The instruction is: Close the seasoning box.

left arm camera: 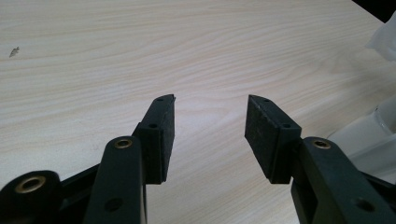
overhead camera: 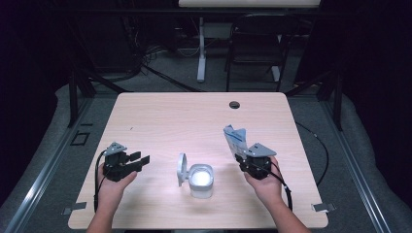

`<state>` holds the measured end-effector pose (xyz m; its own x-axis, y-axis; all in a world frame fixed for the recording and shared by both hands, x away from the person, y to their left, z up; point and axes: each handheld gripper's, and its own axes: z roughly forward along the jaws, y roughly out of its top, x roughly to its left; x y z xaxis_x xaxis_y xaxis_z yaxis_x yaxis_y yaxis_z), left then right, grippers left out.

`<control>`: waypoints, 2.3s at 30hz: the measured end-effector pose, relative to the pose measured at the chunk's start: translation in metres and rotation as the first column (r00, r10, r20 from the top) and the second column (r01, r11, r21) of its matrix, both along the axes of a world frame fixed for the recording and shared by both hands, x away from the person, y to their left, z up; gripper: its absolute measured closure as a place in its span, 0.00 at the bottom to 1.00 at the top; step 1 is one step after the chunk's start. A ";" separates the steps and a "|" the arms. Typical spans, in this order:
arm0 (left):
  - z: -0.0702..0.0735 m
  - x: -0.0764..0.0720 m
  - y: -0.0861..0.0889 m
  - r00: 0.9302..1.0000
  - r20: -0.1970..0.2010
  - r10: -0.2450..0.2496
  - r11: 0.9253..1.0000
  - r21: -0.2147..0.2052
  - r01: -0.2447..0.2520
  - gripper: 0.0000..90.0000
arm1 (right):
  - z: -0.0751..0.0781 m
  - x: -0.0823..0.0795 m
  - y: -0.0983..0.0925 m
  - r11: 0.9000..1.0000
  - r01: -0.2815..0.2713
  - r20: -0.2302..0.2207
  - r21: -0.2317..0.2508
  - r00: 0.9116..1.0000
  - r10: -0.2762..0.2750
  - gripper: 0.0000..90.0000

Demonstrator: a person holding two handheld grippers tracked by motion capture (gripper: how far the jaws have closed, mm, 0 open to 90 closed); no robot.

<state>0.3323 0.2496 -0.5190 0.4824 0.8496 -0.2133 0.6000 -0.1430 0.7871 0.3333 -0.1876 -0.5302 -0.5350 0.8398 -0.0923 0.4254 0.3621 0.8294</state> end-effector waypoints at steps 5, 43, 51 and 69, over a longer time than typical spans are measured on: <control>0.000 0.001 -0.003 1.000 -0.005 -0.015 1.000 0.007 0.015 0.59 | -0.002 0.002 -0.007 1.000 0.030 -0.009 0.003 1.000 -0.030 0.79; 0.005 -0.005 0.007 1.000 0.007 -0.007 1.000 0.002 0.007 0.59 | -0.013 0.009 -0.020 0.992 0.126 -0.067 0.017 0.990 -0.125 0.78; 0.006 -0.006 0.007 1.000 0.013 0.001 1.000 -0.003 -0.001 0.59 | -0.015 0.012 -0.019 0.990 0.142 -0.086 0.020 0.986 -0.140 0.78; 0.006 -0.007 0.006 1.000 0.016 0.002 1.000 0.002 -0.002 0.59 | -0.031 0.014 -0.024 0.990 0.143 -0.135 0.012 0.981 -0.140 0.71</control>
<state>0.3255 0.2557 -0.5133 0.4836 0.8511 -0.2044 0.5880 -0.1429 0.7961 0.3470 -0.2115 -0.5610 -0.4169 0.9089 -0.0093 0.5783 0.2731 0.7687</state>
